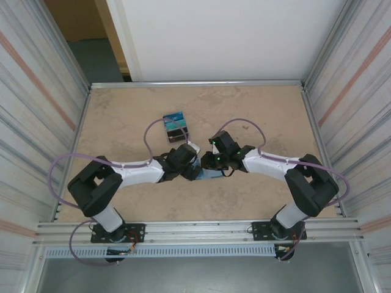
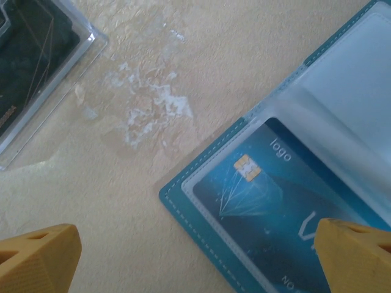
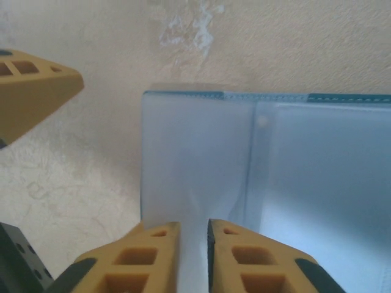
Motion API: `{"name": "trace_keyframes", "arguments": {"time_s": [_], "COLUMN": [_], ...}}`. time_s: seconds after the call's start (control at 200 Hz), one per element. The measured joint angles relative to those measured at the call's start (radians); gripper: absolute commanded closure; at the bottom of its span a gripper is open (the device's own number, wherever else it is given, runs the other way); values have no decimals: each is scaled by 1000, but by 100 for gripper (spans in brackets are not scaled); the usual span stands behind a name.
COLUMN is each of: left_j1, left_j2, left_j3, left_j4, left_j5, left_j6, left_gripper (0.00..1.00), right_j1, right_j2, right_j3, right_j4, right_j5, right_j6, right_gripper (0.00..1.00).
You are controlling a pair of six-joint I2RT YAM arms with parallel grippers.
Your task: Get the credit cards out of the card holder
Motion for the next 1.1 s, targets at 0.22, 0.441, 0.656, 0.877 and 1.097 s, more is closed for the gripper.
{"name": "trace_keyframes", "arguments": {"time_s": [0.22,0.441,0.656,0.877,1.097], "left_j1": [-10,-18,-37,-27,31], "left_j2": [41,68,117,75,-29], "left_j3": [52,113,146,142,61], "left_j4": [0,12,3,-52,-99], "left_j5": [-5,-5,-23,-80,-100], "left_j6": [3,4,0,-56,-114], "left_gripper": [1,1,1,1,1], "right_j1": [-1,0,-16,-21,-19], "right_j2": [-74,-241,-377,-367,-230], "right_j3": [-26,-58,-106,-106,-62], "right_j4": [-19,-120,-187,-196,-170], "right_j5": [65,231,321,283,167], "right_j6": [5,36,60,59,54], "right_gripper": [74,70,68,68,73]}}
